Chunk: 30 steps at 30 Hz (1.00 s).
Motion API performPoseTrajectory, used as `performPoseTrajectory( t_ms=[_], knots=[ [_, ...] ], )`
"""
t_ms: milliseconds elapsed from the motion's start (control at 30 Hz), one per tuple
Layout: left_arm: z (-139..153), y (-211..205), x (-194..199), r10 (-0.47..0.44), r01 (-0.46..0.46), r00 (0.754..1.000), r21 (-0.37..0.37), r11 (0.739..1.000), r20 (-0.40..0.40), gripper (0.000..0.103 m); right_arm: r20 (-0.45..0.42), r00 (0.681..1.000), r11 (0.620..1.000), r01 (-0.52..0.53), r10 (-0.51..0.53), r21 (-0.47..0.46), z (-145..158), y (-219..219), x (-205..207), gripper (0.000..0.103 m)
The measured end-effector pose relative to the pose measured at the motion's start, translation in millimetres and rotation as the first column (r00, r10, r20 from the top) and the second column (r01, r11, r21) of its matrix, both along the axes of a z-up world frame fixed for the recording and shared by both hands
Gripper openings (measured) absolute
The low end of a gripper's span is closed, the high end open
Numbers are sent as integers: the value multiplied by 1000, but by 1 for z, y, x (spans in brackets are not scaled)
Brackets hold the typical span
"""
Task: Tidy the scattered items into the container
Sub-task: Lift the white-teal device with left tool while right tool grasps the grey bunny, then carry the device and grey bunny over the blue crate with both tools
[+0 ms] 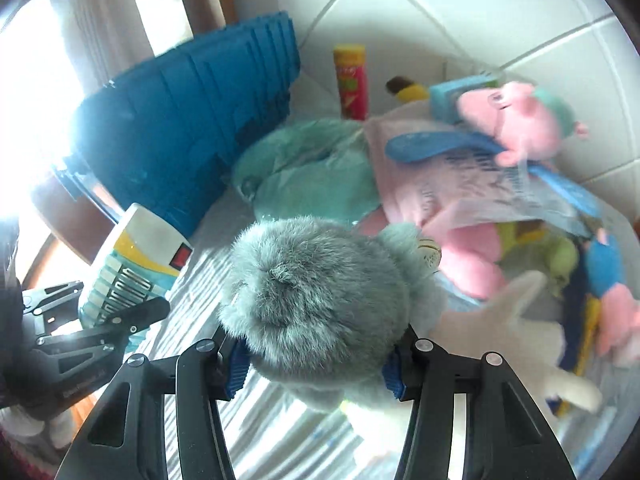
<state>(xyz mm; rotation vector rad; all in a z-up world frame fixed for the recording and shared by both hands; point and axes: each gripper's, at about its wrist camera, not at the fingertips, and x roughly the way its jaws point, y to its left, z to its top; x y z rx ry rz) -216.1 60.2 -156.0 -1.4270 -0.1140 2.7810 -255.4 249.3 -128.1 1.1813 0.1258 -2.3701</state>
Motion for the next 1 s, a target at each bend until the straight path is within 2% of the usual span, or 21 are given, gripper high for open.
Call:
performPoseTrajectory(
  t_ms=[167, 467, 700, 800, 1000],
  knots=[
    [23, 25, 48, 12, -12, 999, -5, 1000, -38, 25, -43, 999, 1000, 29, -29, 3, 15, 15, 24, 52],
    [59, 59, 133, 38, -40, 996, -21, 999, -84, 25, -84, 996, 1000, 18, -17, 9, 39, 53, 96, 52],
    [74, 51, 166, 72, -76, 993, -34, 997, -96, 25, -99, 995, 1000, 1, -2, -15, 54, 57, 130, 50],
    [77, 43, 173, 78, -82, 992, -35, 996, -101, 25, -86, 996, 1000, 6, -8, -31, 51, 57, 136, 49],
    [85, 23, 181, 60, -66, 992, -53, 996, -111, 25, -121, 993, 999, 6, -11, -46, 64, 41, 151, 49]
  ],
)
